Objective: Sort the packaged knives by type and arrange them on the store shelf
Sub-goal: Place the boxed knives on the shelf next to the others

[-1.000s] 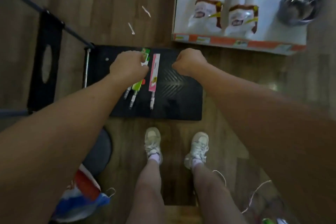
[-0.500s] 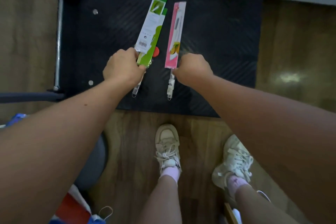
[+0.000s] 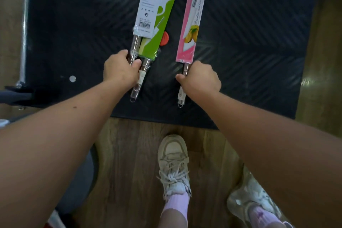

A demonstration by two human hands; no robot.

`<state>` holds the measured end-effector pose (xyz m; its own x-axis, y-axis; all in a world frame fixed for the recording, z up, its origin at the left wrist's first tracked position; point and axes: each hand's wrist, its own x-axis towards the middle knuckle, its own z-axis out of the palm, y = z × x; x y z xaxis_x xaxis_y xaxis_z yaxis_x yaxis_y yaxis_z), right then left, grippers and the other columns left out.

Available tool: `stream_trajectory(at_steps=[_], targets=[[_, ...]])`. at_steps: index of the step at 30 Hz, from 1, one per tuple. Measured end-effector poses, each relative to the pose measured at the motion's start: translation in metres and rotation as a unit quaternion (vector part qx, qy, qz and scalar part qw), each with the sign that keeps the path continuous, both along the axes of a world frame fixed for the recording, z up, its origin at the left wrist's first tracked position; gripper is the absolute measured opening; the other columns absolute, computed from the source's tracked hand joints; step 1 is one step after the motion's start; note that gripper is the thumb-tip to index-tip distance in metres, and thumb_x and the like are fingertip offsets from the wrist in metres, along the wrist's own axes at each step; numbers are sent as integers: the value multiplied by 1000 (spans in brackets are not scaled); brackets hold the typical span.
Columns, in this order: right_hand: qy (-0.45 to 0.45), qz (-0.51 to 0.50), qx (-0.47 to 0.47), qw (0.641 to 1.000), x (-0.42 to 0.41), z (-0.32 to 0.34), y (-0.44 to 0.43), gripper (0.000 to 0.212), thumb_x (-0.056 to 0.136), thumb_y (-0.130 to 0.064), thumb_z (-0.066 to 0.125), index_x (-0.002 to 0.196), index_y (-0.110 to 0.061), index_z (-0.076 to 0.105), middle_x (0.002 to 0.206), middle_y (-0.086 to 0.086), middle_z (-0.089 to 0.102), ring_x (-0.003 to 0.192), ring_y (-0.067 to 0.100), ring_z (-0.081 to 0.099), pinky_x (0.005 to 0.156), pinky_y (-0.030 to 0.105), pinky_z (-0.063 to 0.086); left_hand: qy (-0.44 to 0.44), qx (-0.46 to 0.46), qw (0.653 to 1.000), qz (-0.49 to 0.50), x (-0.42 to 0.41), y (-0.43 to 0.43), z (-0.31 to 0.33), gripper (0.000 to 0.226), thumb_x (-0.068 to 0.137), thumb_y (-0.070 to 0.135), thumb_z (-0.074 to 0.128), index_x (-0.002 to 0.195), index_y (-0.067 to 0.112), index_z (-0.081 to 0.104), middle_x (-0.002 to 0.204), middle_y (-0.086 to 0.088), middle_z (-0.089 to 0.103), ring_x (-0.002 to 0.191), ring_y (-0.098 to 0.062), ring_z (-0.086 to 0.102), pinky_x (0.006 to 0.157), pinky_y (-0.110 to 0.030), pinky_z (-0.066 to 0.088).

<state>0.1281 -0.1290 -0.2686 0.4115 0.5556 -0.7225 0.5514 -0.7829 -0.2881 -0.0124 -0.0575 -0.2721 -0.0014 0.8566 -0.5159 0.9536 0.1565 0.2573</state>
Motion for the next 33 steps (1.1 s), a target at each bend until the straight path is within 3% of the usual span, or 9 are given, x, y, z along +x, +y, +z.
stream_trajectory(at_steps=[5, 7, 9, 12, 17, 22, 26, 30, 33], targets=[[27, -19, -5, 999, 1, -3, 4, 28, 91, -28, 56, 110, -8, 54, 114, 9, 61, 105, 28, 60, 74, 33, 45, 14, -10, 999, 35, 8, 6, -2, 29, 93, 22, 53, 117, 8, 59, 120, -13, 62, 114, -31, 54, 91, -34, 42], [38, -12, -11, 999, 7, -2, 4, 19, 91, -27, 56, 85, -10, 53, 107, 11, 64, 97, 28, 65, 73, 33, 50, 28, -31, 999, 26, 13, 7, 2, 29, 94, 21, 51, 114, 4, 61, 119, -18, 61, 113, -34, 55, 88, -36, 43], [39, -2, -23, 999, 15, 5, 4, 31, 91, -26, 55, 67, -13, 41, 100, 12, 65, 92, 28, 66, 67, 31, 50, 27, -49, 998, 28, 20, 7, 9, 29, 95, 21, 50, 112, 2, 63, 116, -19, 62, 108, -34, 56, 81, -34, 42], [42, -6, -35, 999, 29, 20, 4, 30, 92, -28, 56, 69, -13, 44, 96, 10, 65, 86, 25, 65, 58, 28, 49, -3, -74, 994, 79, 30, 6, 26, 27, 92, 21, 54, 112, 5, 64, 112, -15, 63, 93, -25, 57, 72, -29, 39], [64, -39, -14, 997, 53, 72, 10, 24, 90, -24, 60, 72, -13, 48, 103, 12, 67, 91, 28, 68, 83, 38, 57, -67, -75, 988, 116, 56, 10, 79, 24, 90, 19, 56, 105, 6, 68, 103, -13, 67, 94, -27, 63, 72, -28, 45], [45, -27, 42, 998, 89, 164, 29, 24, 89, -26, 61, 100, -6, 61, 103, 13, 67, 91, 29, 67, 84, 40, 56, -133, -37, 987, 84, 93, 23, 173, 20, 92, 20, 55, 103, 9, 67, 92, -5, 62, 82, -17, 55, 72, -24, 41], [22, -42, 71, 996, 122, 260, 42, 20, 89, -29, 61, 94, -10, 59, 96, 10, 66, 87, 26, 67, 81, 37, 57, -173, -13, 984, 38, 120, 27, 264, 21, 93, 19, 53, 101, 4, 67, 95, -13, 66, 86, -24, 61, 65, -24, 45], [6, -58, 89, 994, 159, 368, 42, 21, 91, -30, 60, 92, -9, 59, 93, 11, 67, 86, 24, 68, 83, 38, 57, -211, 9, 977, -2, 147, 27, 360, 21, 93, 18, 53, 104, 5, 65, 92, -8, 65, 94, -23, 59, 83, -32, 44], [-2, -62, 87, 994, 181, 452, 34, 22, 93, -28, 56, 96, -6, 58, 92, 12, 68, 86, 23, 69, 85, 36, 57, -248, 12, 968, -17, 168, 20, 430, 21, 93, 18, 53, 104, 5, 65, 75, 1, 58, 86, -20, 56, 83, -31, 43]])
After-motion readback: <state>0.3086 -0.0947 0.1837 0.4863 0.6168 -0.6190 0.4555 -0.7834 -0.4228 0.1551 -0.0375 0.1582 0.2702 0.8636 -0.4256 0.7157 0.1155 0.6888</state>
